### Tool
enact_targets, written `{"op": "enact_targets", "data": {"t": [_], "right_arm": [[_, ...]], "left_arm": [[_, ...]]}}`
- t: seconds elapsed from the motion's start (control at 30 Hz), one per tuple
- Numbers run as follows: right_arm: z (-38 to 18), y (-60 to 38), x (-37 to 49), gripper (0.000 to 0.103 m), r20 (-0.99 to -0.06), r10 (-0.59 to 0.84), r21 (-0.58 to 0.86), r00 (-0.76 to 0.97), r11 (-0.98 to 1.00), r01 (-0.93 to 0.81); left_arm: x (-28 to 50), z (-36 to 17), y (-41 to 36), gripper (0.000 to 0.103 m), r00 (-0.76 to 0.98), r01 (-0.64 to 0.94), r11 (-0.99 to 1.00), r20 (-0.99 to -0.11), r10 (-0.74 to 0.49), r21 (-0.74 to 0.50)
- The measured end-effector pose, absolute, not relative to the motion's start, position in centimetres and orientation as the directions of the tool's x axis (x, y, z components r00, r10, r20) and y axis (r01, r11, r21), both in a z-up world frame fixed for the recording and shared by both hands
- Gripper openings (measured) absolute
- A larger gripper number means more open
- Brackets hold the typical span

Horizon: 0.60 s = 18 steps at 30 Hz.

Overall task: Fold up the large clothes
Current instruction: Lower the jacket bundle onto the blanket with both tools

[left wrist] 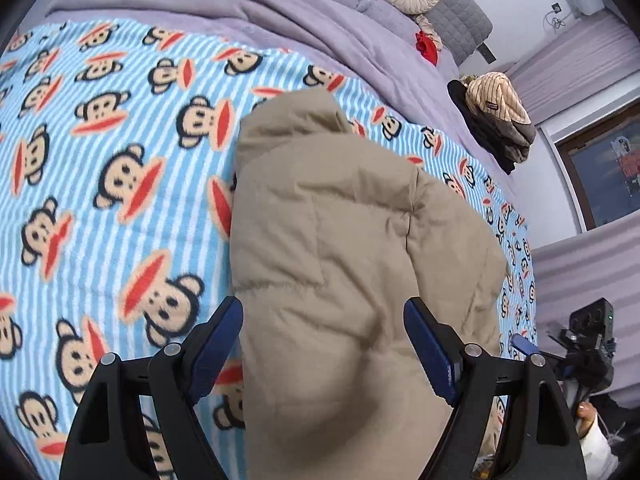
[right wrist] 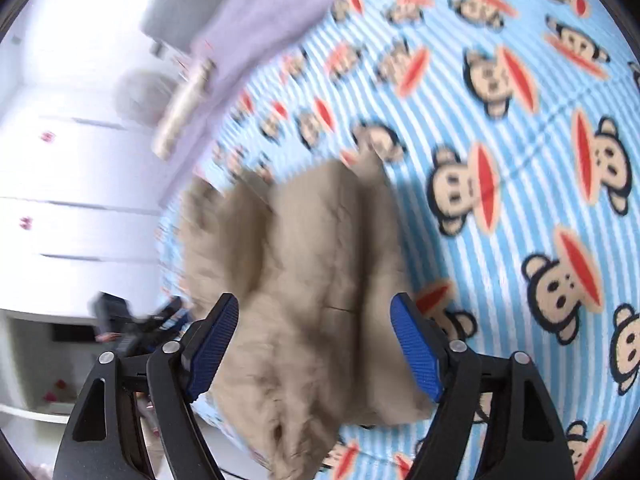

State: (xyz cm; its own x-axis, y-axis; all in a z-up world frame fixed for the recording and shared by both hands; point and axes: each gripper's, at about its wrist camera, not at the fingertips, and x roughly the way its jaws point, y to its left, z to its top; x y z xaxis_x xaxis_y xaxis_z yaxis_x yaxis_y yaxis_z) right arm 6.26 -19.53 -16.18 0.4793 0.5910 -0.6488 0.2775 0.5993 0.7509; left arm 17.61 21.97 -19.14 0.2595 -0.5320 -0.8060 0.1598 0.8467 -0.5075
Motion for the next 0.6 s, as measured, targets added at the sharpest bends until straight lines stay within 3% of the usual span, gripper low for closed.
{"op": "enact_targets", "data": {"t": [0.1,0.23,0.3,0.33,0.47,0.6], "right_arm": [[-14.7,-18.7,7.5,0.077,-0.532,0.695,0.839,0.484,0.511,0.188],[-16.9,-13.2,9.1,0.075,-0.638,0.679,0.768,0.364,0.599,0.227],[-19.0,-12.5,8.8,0.033,-0.664,0.678,0.748,0.315,0.605,0.274],[-19.9,-12.6,8.5,0.005,-0.705,0.648,0.709,0.288,0.641,0.293],[-22.1,-11.6,5.5,0.0,-0.864,0.45,0.502,0.227,0.806,0.314],[-23.2,-16.0,2.4,0.0,-0.845,0.476,0.535,0.245,0.741,0.406]], "left_arm": [[20.5,-18.5,20.5,0.084,0.282,0.185,0.859,-0.811,-0.513,-0.478],[23.0,-18.4,17.1,0.084,0.276,0.224,0.886,-0.846,-0.457,-0.405],[23.5,-18.8,15.2,0.084,0.273,0.246,0.908,-0.874,-0.402,-0.341],[23.6,-19.0,14.2,0.084,0.271,0.257,0.914,-0.885,-0.379,-0.312],[24.0,-20.7,10.3,0.084,0.225,0.275,0.926,-0.919,-0.325,-0.26],[23.8,-22.0,7.2,0.085,0.239,0.313,0.942,-0.95,-0.2,-0.119]]}}
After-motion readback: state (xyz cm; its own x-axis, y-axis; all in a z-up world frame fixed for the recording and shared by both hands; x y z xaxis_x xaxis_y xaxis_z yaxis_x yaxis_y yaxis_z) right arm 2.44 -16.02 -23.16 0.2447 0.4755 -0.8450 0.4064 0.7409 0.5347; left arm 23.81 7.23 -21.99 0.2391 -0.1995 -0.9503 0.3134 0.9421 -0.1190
